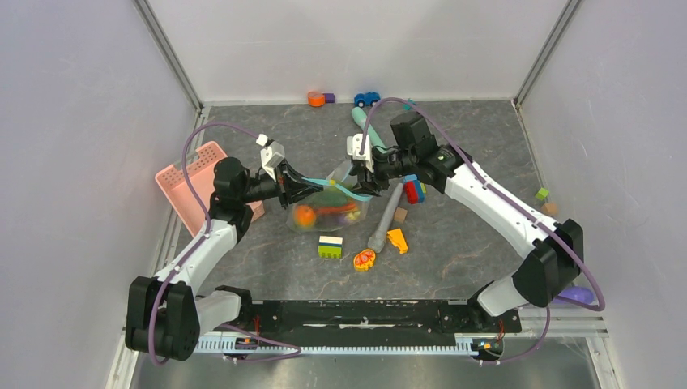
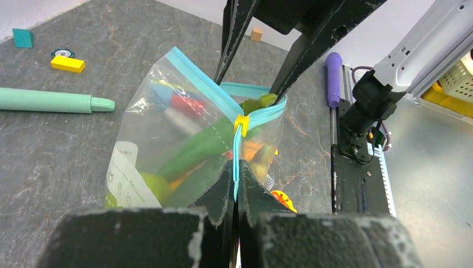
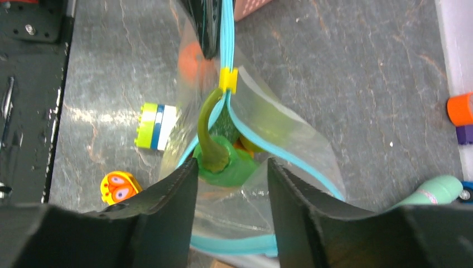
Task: Place the food in the zip-top bag and seal the zipper
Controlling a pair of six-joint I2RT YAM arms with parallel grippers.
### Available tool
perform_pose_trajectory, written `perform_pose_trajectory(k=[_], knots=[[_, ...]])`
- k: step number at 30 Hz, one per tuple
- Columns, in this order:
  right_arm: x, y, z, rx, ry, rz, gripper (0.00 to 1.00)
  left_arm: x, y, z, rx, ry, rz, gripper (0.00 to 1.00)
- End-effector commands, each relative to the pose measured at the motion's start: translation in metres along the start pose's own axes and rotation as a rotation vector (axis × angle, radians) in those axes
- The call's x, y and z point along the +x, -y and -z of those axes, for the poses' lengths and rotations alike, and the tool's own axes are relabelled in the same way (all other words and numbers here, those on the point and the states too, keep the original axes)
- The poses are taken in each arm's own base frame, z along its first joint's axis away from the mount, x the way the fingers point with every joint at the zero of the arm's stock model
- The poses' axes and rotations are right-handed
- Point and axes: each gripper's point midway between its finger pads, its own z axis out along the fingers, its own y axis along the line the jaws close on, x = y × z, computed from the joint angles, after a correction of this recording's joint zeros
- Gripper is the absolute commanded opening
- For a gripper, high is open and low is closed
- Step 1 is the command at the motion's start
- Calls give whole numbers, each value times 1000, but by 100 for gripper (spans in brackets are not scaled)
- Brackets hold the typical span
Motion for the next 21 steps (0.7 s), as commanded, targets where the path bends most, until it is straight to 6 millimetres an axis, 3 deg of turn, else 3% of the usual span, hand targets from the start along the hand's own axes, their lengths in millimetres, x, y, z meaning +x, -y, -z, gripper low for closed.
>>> perform_pose_trajectory(k=[1,6,12,13,21], knots=[[-26,2,-8,-21,114,-21,50,-24,8,-1,29,30,-107,2],[-25,-7,-15,-59,127,-52,43,-23,8,0,24,32,-108,2],[-12,-13,-20,-57,98,-121,3,-27,3,-1,-14,44,-93,2],[-8,-16,-20,-55,92,-126,0,-28,1,0,-28,50,-92,2],[30,-24,-21,8,-10,-155,0,-46,-4,-1,-84,129,-78,2]])
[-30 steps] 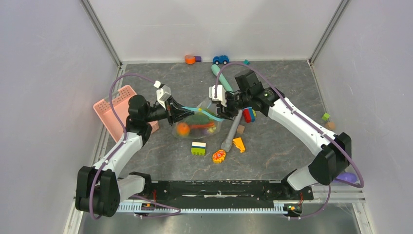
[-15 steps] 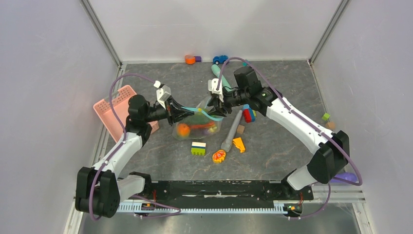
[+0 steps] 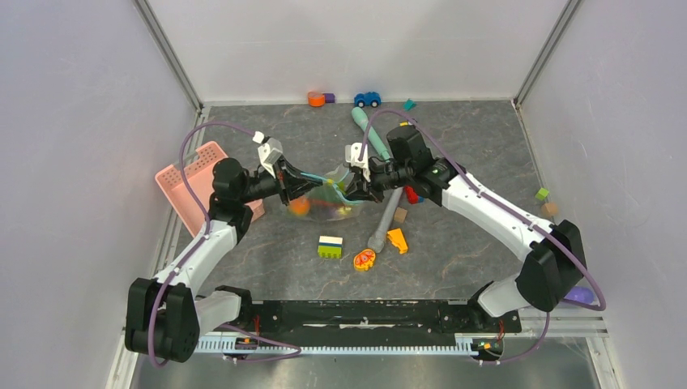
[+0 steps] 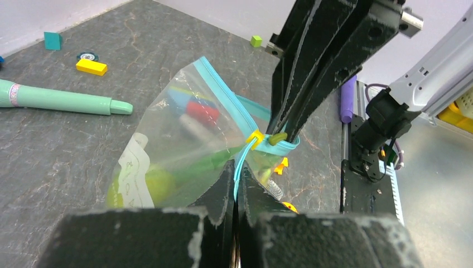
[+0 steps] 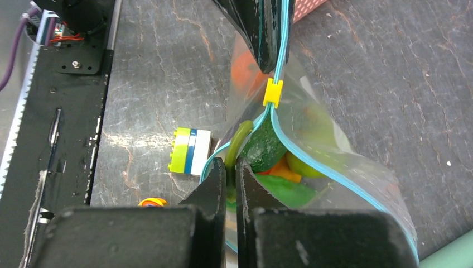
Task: Place the food in the zip-top bag and seal the zipper
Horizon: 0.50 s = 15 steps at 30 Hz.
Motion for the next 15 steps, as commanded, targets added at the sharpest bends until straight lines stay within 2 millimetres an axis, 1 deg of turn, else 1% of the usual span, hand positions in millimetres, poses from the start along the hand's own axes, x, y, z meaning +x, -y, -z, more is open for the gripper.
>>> perform_pose_trajectory(k=[1,3,5,10,15], knots=[[31,3,3,70,-94,-45,0,-38,2,-1,-34,104,-79,2],[35,3,4,87,-95,-43,0,-37,1,-2,-37,105,-74,2],[36,6,3,103,-98,-57,0,-37,6,-3,-4,108,-74,2],[23,28,3,200,-64,-86,0,-33,20,-2,78,95,-92,2],[17,29,8,223,-41,-82,0,-26,22,-1,99,77,-96,2]])
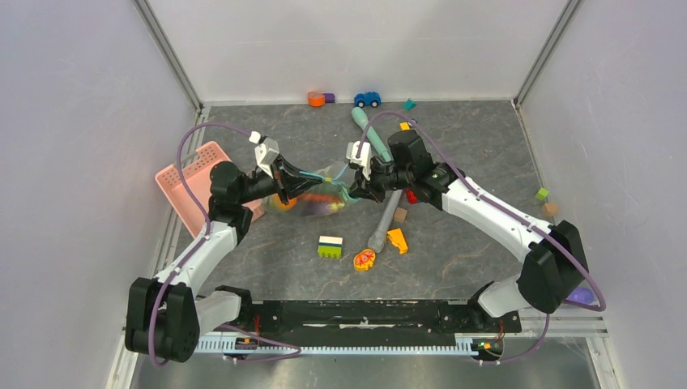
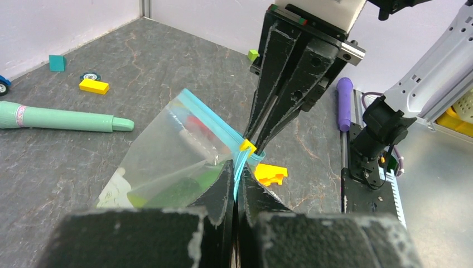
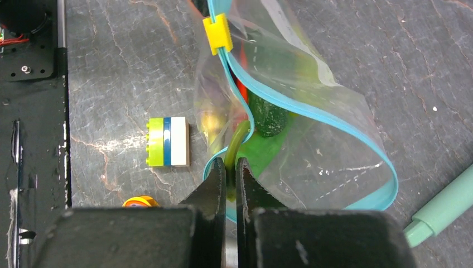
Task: Place the food in the zip-top bag and seal the zipper
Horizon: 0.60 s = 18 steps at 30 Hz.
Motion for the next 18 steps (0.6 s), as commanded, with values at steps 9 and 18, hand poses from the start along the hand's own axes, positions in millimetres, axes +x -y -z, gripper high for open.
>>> perform_pose_trajectory(k=[9,18], knots=[[-22,15,23,103,126,3,0,-1,6,-1,31,-5,-26,2],[-14,17,38,156,134,-25,0,-1,2,0,-7,6,6,2]])
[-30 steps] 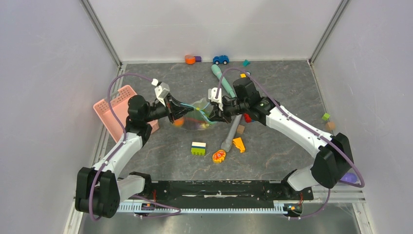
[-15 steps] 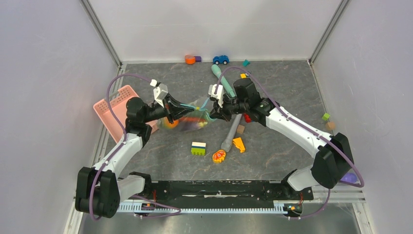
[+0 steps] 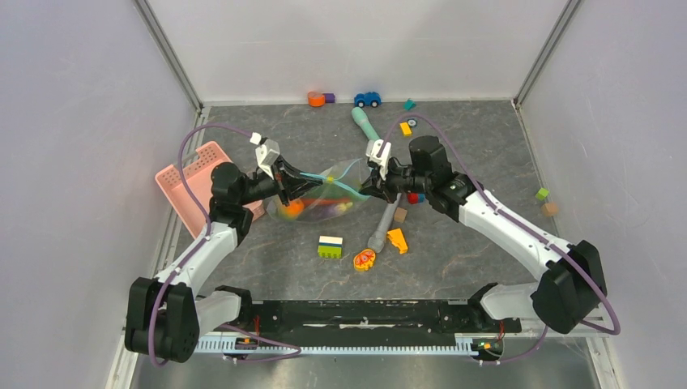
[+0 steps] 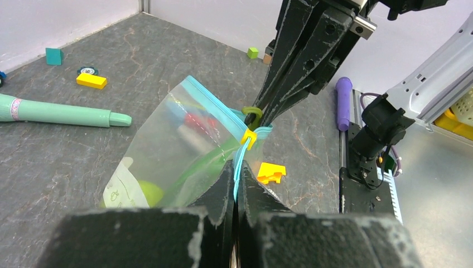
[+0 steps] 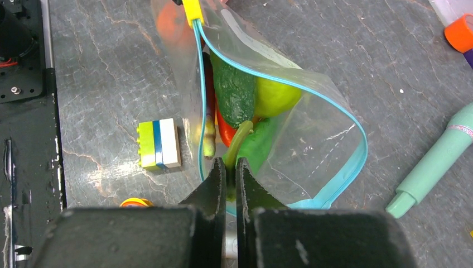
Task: Place the food in the zip-top bag and seal the zipper
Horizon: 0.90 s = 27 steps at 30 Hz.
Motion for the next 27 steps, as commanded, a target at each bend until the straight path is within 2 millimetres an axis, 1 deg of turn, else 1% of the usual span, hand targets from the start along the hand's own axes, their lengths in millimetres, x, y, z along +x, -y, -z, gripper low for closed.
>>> perform_pose_trajectory(k=[1,3,6,11,15,17,23,27], knots=[[-17,11,8,51,56,4,0,-6,6,-1,14,11,-11,2],[-15,8,2,18,52,-4,0,-6,9,-1,23,13,-20,2],[-14,-5,-6,-96,51,21,0,-9,12,-3,30,16,-24,2],[-22,-20,-20,-191,29,110,0,-11,17,-9,46,-9,-5,2],[-34,-26,-32,-228,38,142,1,-6,20,-15,41,-27,-6,2],[-35,-29,-36,-255,29,158,1,-6,21,-16,44,-27,-3,2],[-25,-46,-43,-334,-4,234,3,-7,23,-18,37,-26,10,2],[-19,-47,-50,-338,-31,235,3,-6,24,-17,37,-28,14,2]])
